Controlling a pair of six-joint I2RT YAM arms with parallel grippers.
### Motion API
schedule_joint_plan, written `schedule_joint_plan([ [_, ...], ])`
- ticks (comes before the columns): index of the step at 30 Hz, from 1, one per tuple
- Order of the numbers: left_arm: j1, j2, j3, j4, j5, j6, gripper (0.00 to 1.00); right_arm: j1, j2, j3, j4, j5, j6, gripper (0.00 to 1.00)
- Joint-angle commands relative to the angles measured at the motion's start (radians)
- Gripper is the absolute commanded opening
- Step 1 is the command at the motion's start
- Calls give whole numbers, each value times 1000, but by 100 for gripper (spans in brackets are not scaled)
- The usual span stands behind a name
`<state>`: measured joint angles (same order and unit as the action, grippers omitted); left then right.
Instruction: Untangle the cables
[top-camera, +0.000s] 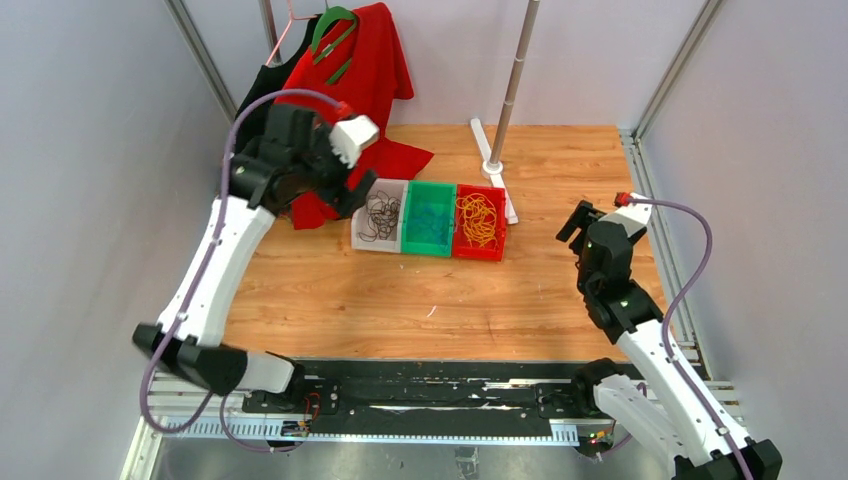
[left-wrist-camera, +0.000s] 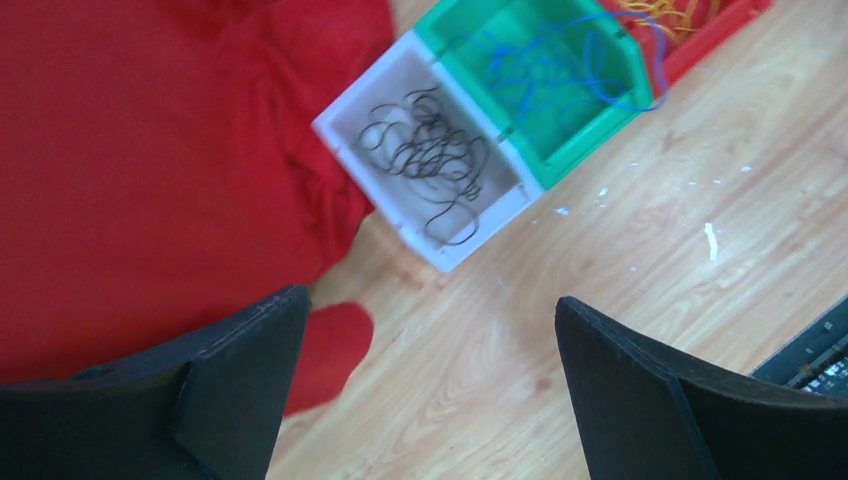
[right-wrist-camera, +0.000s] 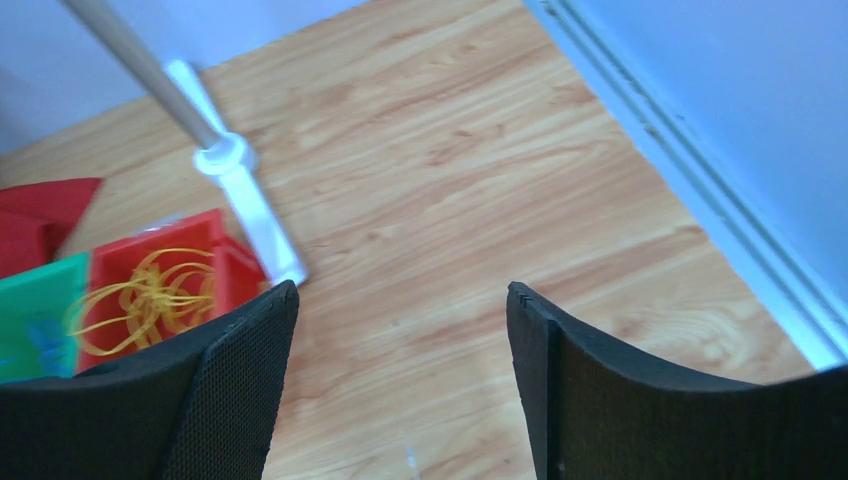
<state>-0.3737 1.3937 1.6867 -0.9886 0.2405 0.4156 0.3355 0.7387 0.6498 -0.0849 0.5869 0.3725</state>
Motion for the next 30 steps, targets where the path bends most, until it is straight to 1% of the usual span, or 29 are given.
schedule_joint_plan([
  [1, 166, -185, -185, 57, -9, 15, 98, -23, -3, -69, 51, 176, -85, 76],
  [2, 234, -229, -246, 97, 19, 8, 98, -24, 1, -77, 53, 176, -94, 76],
  [5, 388, -344, -424, 241, 95, -32, 98, -27, 29, -86, 50, 190, -128, 76],
  [7, 456, -398, -541, 331, 131, -55, 98, -28, 46, -101, 52, 215, -146, 76],
  [9, 497, -423, -647, 427, 171, -83, 98, -31, 53, -132, 81, 229, -164, 76],
  [14, 509, -374, -876, 719, 222, -249, 98, -54, 36, -225, 187, 230, -198, 76],
  [17, 509, -316, -972, 835, 260, -262, 98, -88, 56, -268, 238, 233, -193, 76],
  [20, 509, -291, -1072, 962, 222, -254, 98, -117, 95, -288, 266, 261, -184, 76],
  [24, 509, -296, -1194, 1155, 170, -234, 98, -155, 132, -329, 323, 300, -179, 76],
  [27, 509, -289, -1260, 1295, 158, -226, 98, -179, 158, -363, 411, 289, -183, 77],
  [30, 509, -262, -1314, 1452, 130, -257, 98, -198, 208, -398, 527, 261, -217, 77],
])
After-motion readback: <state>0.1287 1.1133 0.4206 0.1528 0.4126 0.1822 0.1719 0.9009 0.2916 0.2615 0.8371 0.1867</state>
